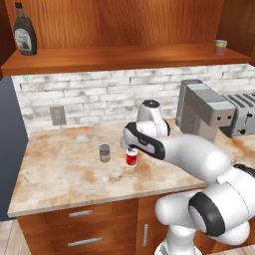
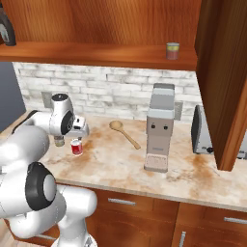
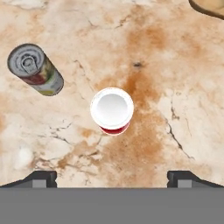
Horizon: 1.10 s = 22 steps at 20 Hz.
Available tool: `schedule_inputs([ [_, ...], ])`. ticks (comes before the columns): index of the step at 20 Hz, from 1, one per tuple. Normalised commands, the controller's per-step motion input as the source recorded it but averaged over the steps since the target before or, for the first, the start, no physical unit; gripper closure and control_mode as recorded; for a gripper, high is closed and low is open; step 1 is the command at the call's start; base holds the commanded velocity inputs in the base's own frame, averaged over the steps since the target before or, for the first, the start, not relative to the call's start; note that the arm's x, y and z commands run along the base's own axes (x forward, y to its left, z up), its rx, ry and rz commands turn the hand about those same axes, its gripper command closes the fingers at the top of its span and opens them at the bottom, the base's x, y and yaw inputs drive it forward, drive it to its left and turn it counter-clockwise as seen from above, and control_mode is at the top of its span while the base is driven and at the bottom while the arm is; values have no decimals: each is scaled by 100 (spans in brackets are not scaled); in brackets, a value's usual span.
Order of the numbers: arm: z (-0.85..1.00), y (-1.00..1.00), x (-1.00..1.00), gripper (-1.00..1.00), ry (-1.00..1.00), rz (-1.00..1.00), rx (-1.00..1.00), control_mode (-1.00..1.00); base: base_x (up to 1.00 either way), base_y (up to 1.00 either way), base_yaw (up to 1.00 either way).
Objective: Pick the cans from the counter and place them in their designated side in the cabinet.
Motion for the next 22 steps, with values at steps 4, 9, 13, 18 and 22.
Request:
schedule_inputs([
  [4,-21,0,16,-100,4,0,0,-100,0,0,0],
  [9,-15,2,17,-100,1,0,0,-100,0,0,0],
  [13,-12,6,14,-100,0,0,0,-100,0,0,0],
  [18,-15,7,12,-100,0,0,0,-100,0,0,0],
  [22,-14,1,9,-100,0,0,0,-100,0,0,0],
])
